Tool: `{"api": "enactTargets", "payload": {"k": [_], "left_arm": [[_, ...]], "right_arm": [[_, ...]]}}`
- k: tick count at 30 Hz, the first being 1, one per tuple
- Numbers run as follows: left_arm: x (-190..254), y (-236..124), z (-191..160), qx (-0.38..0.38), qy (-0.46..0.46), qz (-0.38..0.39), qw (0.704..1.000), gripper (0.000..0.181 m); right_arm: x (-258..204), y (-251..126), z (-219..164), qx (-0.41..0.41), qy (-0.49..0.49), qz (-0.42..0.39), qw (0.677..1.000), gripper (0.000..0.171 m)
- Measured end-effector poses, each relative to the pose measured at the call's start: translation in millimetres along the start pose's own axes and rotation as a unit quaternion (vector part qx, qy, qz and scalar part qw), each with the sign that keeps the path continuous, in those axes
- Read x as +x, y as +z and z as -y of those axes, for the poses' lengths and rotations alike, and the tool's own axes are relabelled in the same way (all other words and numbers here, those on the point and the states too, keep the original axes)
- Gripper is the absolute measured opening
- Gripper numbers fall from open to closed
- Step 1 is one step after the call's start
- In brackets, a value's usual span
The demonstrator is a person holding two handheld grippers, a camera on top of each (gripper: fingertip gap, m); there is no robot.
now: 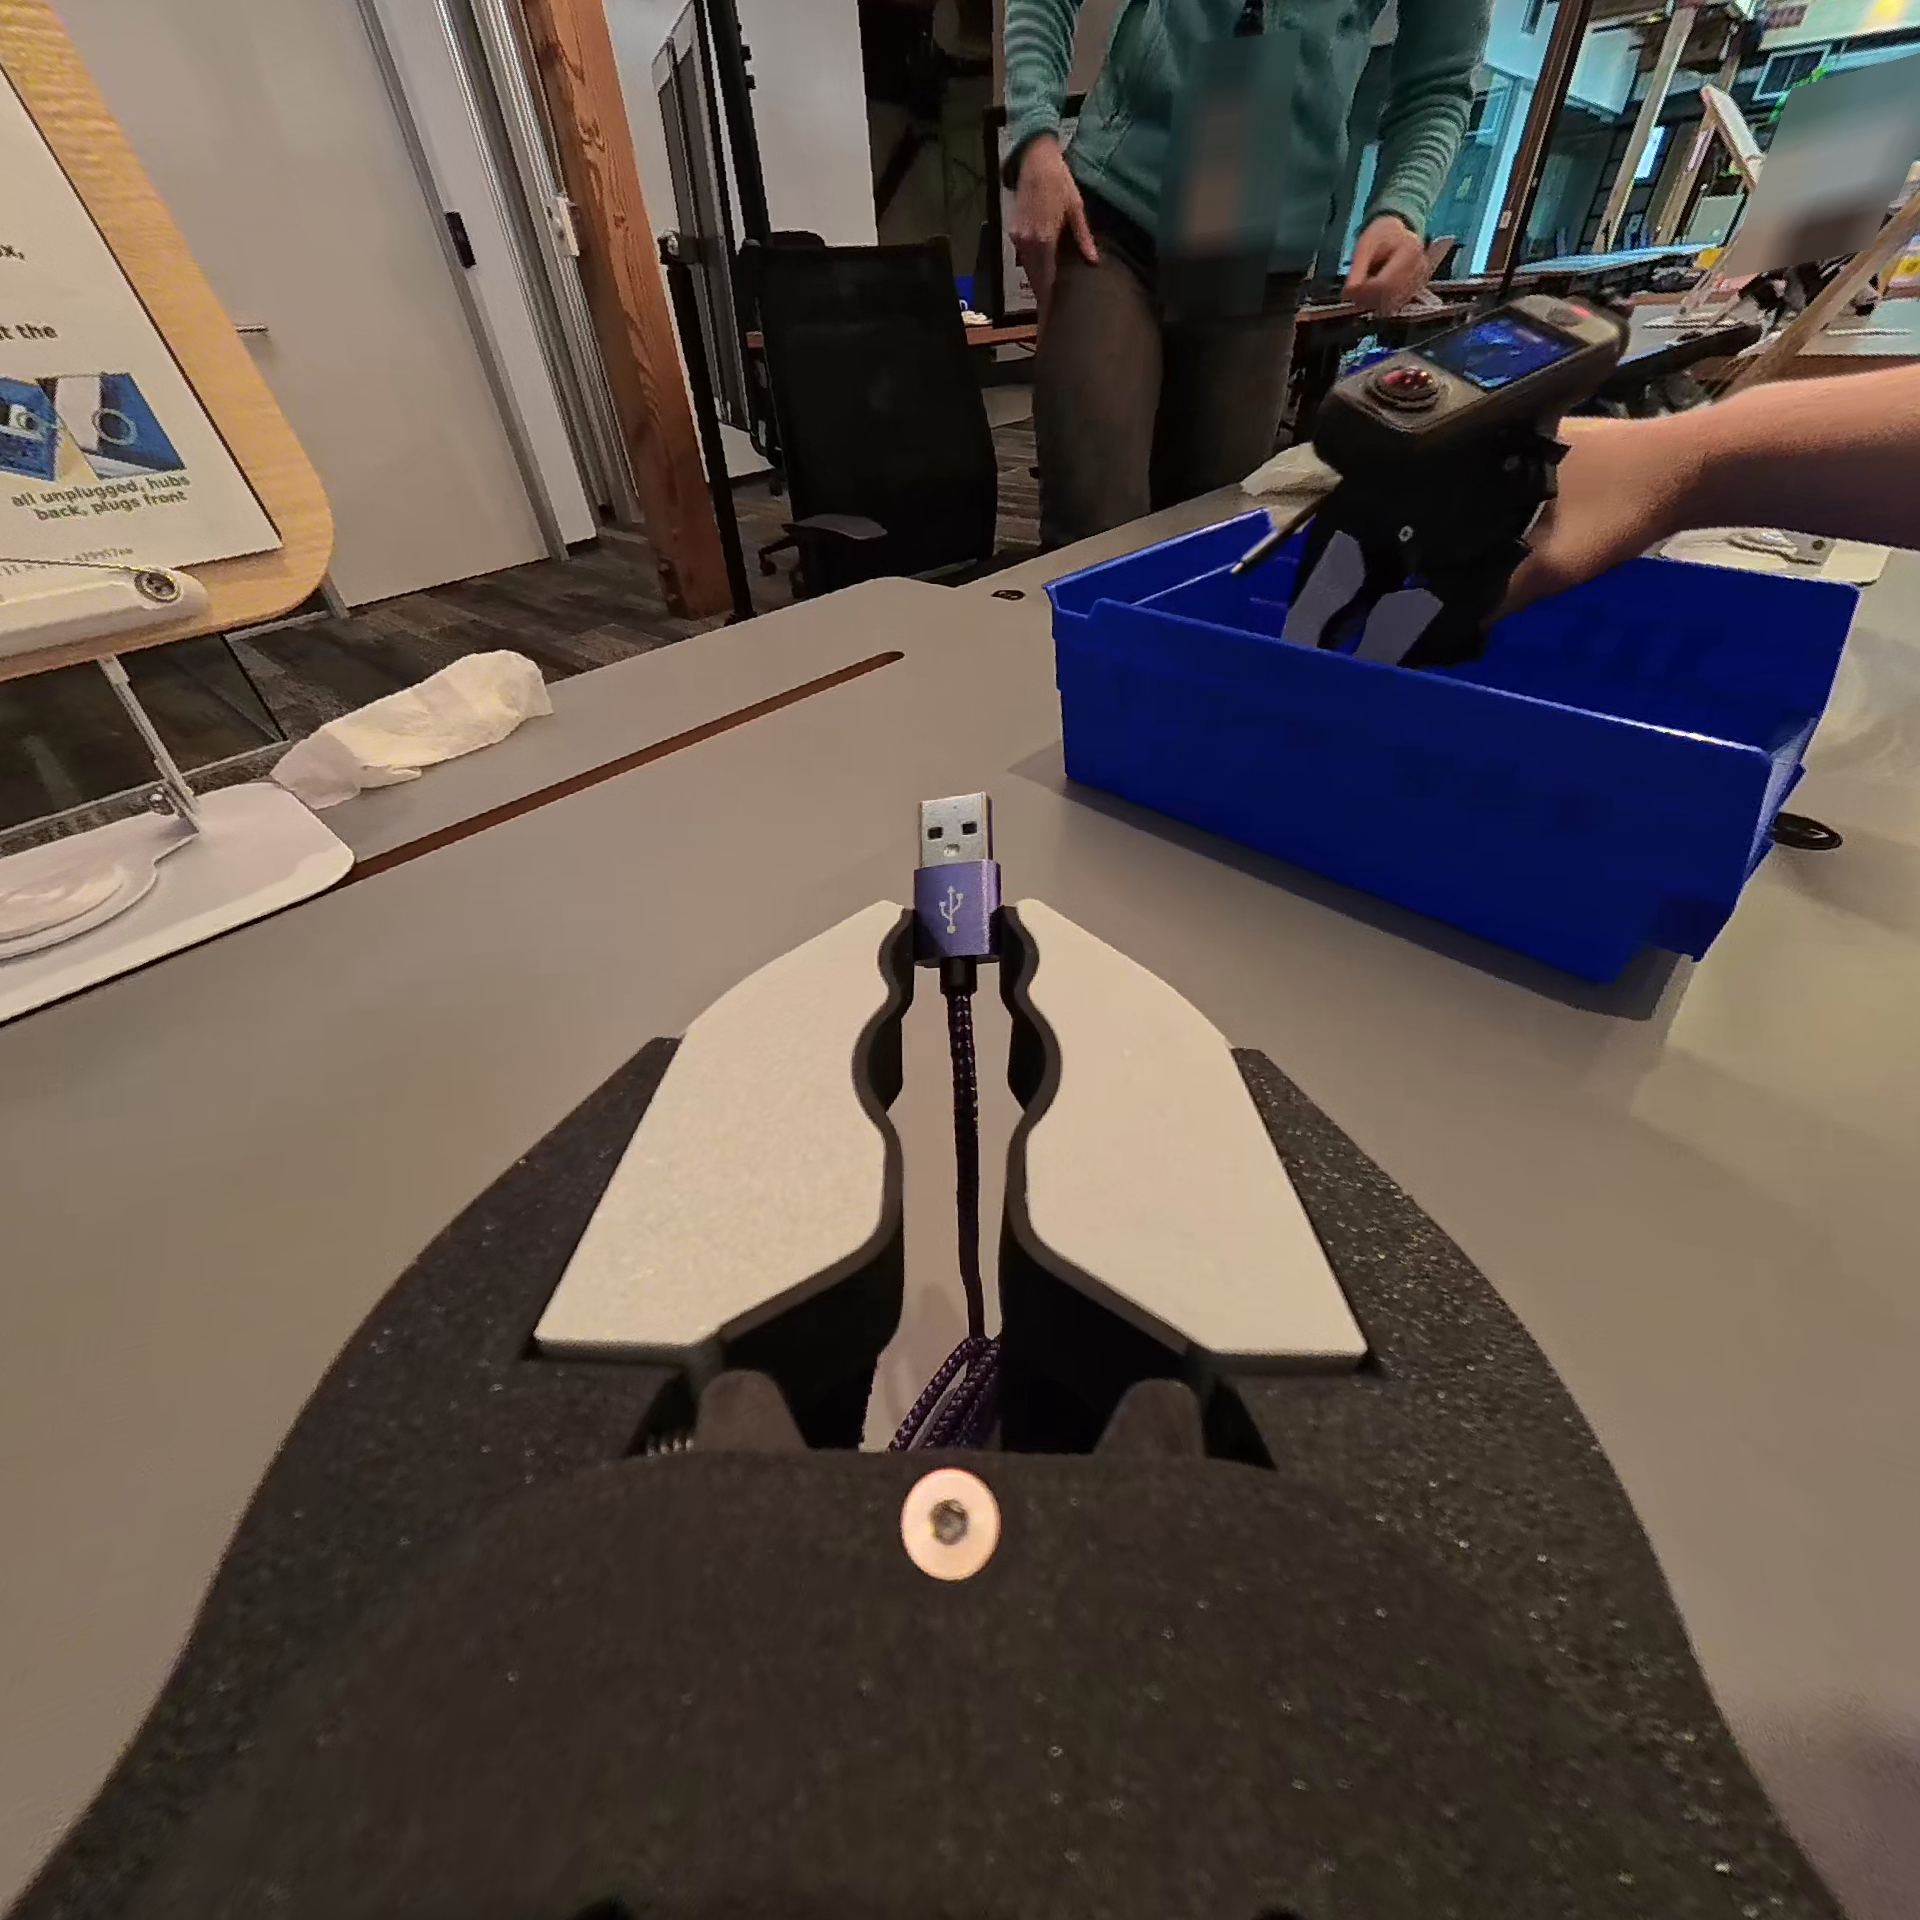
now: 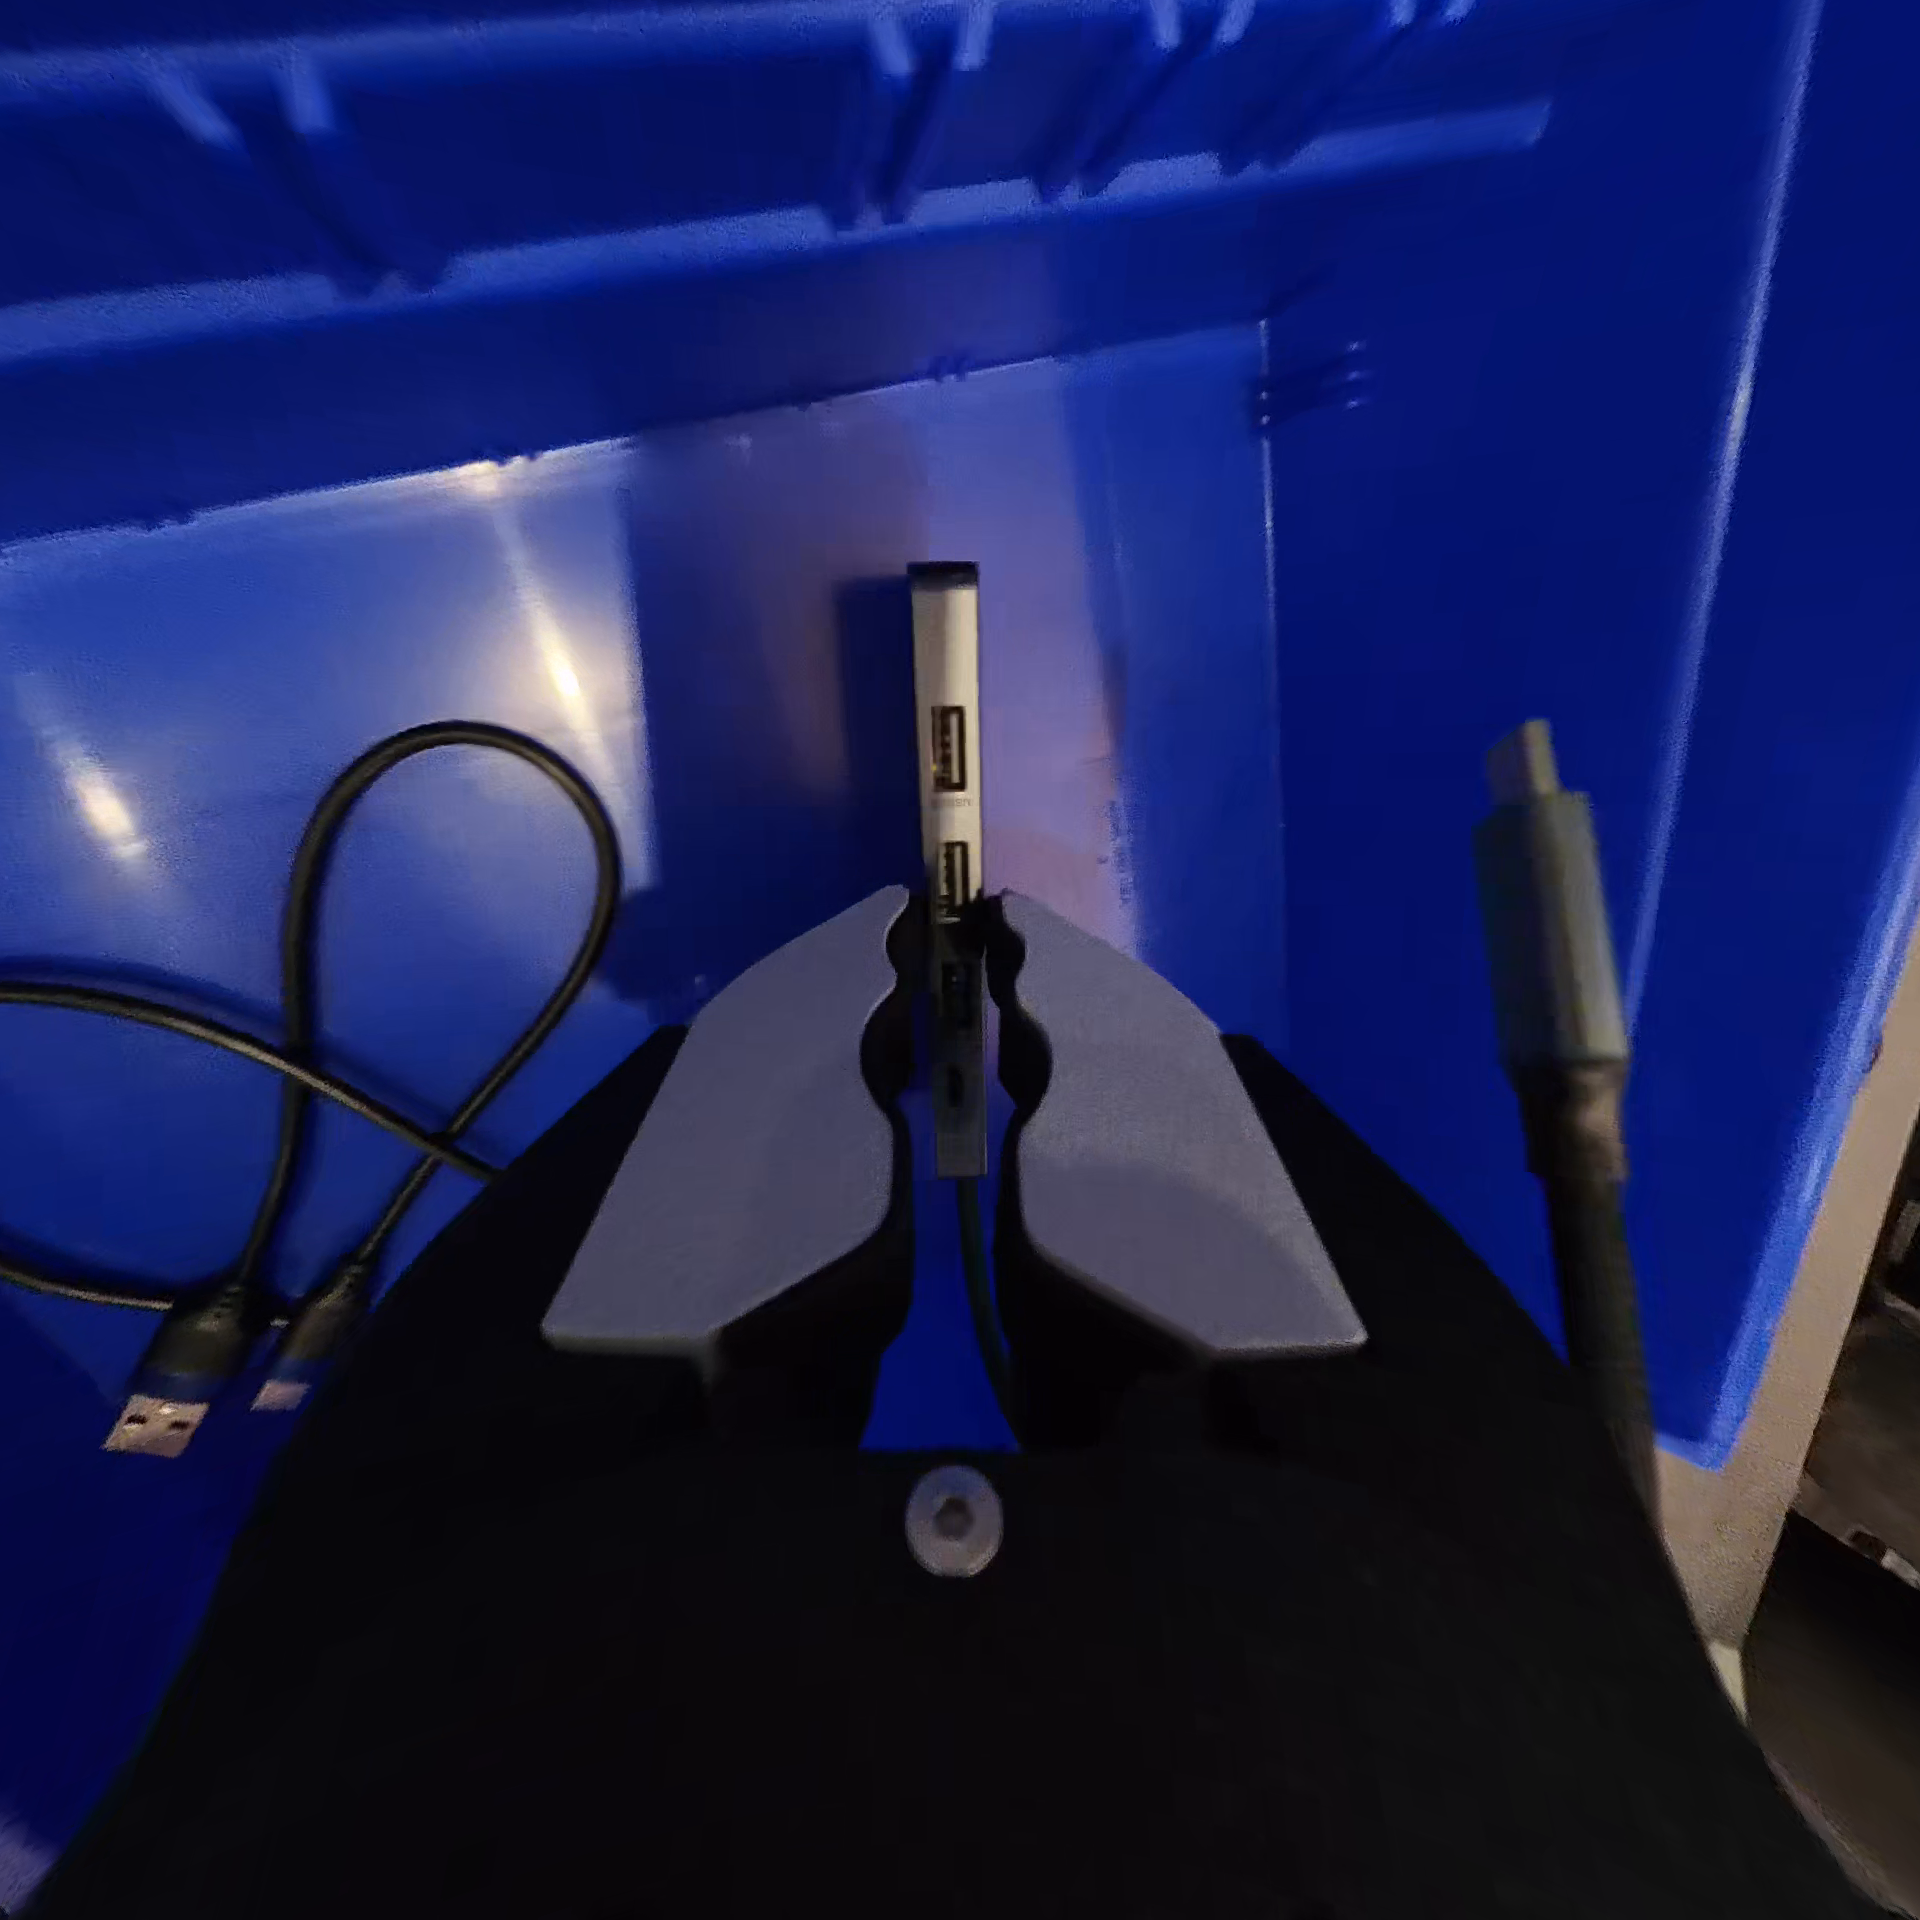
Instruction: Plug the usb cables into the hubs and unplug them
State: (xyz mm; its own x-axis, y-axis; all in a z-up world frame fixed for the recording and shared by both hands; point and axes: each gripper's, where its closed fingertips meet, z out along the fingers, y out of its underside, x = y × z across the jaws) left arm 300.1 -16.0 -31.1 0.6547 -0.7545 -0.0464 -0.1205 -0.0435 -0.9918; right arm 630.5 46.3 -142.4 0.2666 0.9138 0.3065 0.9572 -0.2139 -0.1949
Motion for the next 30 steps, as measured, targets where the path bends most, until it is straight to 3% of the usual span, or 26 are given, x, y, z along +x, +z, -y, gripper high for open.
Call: {"api": "enactTargets", "payload": {"k": [8,16,21,30], "left_arm": [[9.9,-0.5,0.2,0.002,0.001,-0.009,1.000,0.015],[9.4,-3.1,3.7,0.005,0.002,-0.005,1.000,0.014],[5.7,-3.5,6.0,0.004,0.004,0.000,1.000,0.014],[-3.5,0.4,11.6,0.014,-0.004,0.005,1.000,0.014]], "right_arm": [[7.4,7.8,-2.0,-0.033,-0.016,-0.045,0.998,0.016],[58.8,21.1,5.7,-0.048,-0.086,-0.223,0.970,0.012],[50.1,17.9,2.2,-0.019,-0.036,-0.170,0.985,0.015],[9.8,-41.0,15.7,0.070,0.056,-0.072,0.993,0.021]]}}
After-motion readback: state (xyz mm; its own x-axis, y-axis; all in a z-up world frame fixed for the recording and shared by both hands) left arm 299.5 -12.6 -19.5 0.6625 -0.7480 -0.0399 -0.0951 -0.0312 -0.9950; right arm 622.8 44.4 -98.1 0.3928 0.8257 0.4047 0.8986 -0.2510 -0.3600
